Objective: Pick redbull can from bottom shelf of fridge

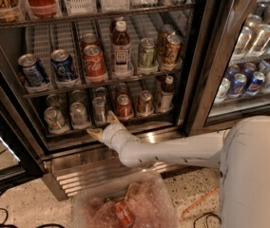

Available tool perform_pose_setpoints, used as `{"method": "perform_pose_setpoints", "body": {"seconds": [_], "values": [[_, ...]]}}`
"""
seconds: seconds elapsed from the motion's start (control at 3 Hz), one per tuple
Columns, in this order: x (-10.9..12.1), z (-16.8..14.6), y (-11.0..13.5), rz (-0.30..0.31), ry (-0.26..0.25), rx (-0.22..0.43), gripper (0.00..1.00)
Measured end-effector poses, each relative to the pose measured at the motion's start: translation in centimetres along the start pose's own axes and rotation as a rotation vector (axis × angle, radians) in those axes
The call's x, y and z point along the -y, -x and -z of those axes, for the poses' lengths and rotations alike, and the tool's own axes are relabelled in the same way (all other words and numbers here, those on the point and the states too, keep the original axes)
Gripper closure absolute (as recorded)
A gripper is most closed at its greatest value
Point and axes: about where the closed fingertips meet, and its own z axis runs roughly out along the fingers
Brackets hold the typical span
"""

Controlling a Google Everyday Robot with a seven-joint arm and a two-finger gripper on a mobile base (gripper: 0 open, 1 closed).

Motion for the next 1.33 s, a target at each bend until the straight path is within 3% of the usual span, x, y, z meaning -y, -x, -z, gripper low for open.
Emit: {"method": "perform_pose_setpoints", "body": {"seconds": [0.67,1.33], "values": [[2.6,-0.5,0.0,-0.026,-0.109,-0.005,0.27],[1.8,-2.2,1.0,-0.047,-0.099,0.029,0.27]]}}
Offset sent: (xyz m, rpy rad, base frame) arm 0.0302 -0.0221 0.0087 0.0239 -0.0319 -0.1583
